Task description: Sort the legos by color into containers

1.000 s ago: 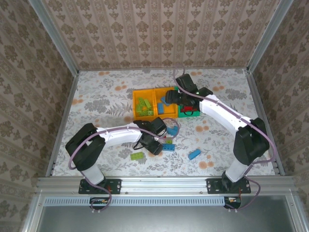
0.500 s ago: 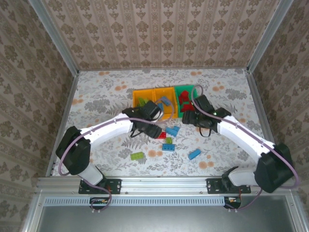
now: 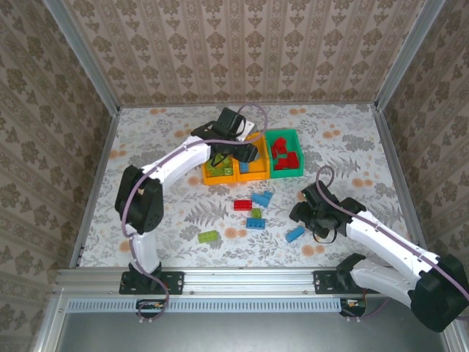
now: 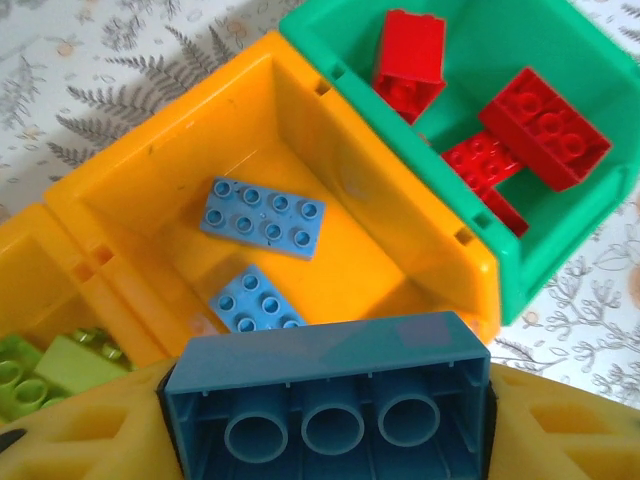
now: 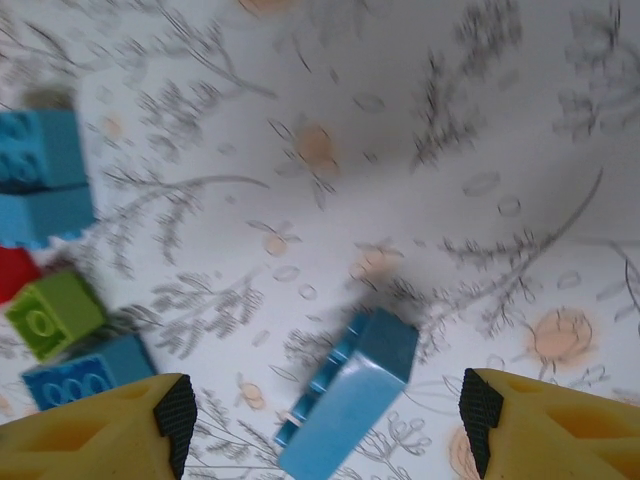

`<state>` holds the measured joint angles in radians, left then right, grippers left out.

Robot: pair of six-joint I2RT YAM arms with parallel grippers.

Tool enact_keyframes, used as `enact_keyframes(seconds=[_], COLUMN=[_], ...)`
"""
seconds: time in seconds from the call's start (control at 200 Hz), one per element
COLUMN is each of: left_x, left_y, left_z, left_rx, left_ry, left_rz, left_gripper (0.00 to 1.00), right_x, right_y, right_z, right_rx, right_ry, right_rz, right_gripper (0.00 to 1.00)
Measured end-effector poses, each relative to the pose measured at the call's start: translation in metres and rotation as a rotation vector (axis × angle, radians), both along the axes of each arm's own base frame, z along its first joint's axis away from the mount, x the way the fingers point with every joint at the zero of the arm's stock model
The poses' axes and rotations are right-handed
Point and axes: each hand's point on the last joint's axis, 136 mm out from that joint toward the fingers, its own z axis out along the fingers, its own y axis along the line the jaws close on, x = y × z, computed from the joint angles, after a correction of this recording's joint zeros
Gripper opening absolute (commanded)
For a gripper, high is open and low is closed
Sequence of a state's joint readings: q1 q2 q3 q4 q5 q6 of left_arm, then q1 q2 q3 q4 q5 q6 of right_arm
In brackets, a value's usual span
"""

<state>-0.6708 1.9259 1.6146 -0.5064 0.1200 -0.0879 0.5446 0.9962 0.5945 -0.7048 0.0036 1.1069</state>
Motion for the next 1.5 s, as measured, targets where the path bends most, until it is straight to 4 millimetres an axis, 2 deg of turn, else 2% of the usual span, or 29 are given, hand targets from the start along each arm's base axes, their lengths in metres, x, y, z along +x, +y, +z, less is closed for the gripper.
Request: enact_keyframes(seconds=[0.15, 0.285, 0.39, 0.48, 0.585, 0.775, 0.865, 0.95, 1.05, 1.14, 1.21, 1.345, 1.5], left_x=[0.004, 0.007, 0.009, 0.011, 0.011, 0.001, -0.007, -0.017, -0.027, -0.035, -0.042, -0.063, -0.092], left_y=[-0.005, -0.008, -0.009, -0.009, -0.01, 0.0, 0.01, 0.019, 0.03, 0.038, 0.046, 0.066, 0.09], left_z=[-0.026, -0.033, -0.029, -0.028, -0.027, -0.017, -0.005, 0.009, 0.021, 0.019, 0.009, -0.015, -0.03], left_rx=[0.012, 0.008, -0.001, -0.008, -0.02, -0.031, -0.046, -0.066, -0.082, -0.071, -0.048, 0.001, 0.025], left_ry=[0.055, 0.071, 0.066, 0.065, 0.063, 0.038, 0.006, -0.029, -0.062, -0.063, -0.048, 0.007, 0.08], left_rz=[-0.011, -0.011, -0.001, 0.005, 0.017, 0.025, 0.039, 0.044, 0.05, 0.057, 0.066, 0.089, 0.136], left_gripper=[0.64, 0.71, 0.84, 0.99, 1.0, 1.0, 1.0, 1.0, 1.0, 1.0, 1.0, 1.0, 1.0], right_x=[-0.007, -0.008, -0.009, -0.007, -0.005, -0.004, 0.004, 0.022, 0.055, 0.092, 0.12, 0.174, 0.226], right_y=[0.011, 0.016, 0.019, 0.022, 0.027, 0.029, 0.032, 0.039, 0.057, 0.078, 0.094, 0.119, 0.14], right_z=[-0.01, -0.021, -0.027, -0.031, -0.038, -0.046, -0.037, -0.016, 0.021, 0.054, 0.07, 0.081, 0.071], right_rx=[0.046, 0.074, 0.082, 0.087, 0.088, 0.068, 0.061, 0.061, 0.073, 0.086, 0.079, 0.044, -0.002], right_ry=[0.033, 0.057, 0.076, 0.088, 0.111, 0.132, 0.098, 0.028, -0.091, -0.195, -0.253, -0.313, -0.33], right_rz=[-0.028, -0.058, -0.064, -0.068, -0.061, -0.031, -0.011, 0.033, 0.102, 0.168, 0.218, 0.293, 0.356], right_gripper=[0.74, 0.72, 0.69, 0.67, 0.55, 0.21, 0.16, 0.16, 0.16, 0.16, 0.17, 0.16, 0.17])
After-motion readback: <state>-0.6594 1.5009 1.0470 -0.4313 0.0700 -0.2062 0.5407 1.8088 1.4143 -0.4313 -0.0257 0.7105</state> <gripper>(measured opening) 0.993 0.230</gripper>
